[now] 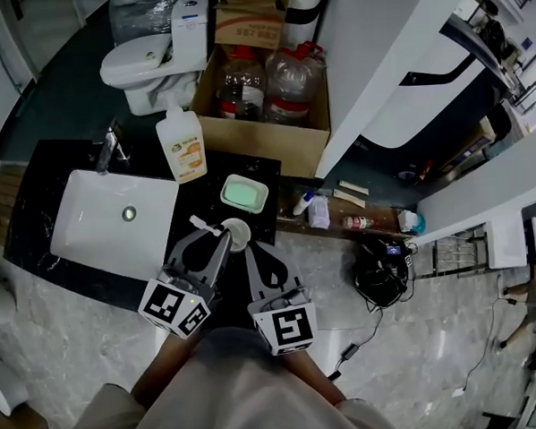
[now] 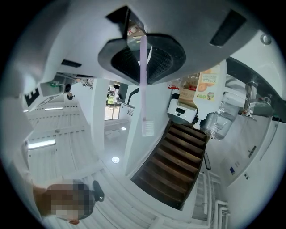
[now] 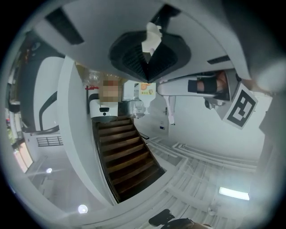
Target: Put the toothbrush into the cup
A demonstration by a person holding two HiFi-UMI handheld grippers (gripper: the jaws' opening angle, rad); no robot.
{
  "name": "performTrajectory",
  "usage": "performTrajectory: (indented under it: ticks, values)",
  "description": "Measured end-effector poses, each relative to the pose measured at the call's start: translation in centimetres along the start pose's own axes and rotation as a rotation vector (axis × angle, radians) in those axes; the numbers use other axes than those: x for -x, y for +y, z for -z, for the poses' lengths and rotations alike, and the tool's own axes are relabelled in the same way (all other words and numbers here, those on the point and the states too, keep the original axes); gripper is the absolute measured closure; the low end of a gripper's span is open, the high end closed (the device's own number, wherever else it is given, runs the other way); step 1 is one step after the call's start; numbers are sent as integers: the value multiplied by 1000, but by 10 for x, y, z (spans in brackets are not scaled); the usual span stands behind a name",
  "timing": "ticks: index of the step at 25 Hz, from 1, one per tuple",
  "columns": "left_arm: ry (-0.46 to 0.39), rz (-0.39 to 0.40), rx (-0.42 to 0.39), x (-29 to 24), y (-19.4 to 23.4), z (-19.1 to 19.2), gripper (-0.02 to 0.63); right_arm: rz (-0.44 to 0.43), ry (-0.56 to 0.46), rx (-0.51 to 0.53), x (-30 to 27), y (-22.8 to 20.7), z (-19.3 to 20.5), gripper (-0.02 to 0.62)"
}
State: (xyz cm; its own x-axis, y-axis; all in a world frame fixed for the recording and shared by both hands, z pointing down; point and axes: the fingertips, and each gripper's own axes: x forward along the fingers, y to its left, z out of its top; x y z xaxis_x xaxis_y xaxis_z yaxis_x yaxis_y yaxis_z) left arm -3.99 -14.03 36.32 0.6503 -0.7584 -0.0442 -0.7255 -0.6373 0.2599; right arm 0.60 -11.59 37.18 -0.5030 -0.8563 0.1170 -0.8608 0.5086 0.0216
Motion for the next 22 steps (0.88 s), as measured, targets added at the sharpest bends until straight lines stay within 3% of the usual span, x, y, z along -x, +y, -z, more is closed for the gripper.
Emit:
performTrajectory:
  ticks: [9,17,22]
  values:
    - [87,61,-36,-23,24,32,554,71,42,-9,-17,-6,11,589]
    - [142,80,-20,-34,37,54,552,125,64,-37,-23,-20,23,589]
    - [184,84,-59,-37,41,70,552,121,92,-34,-29,-20,30,589]
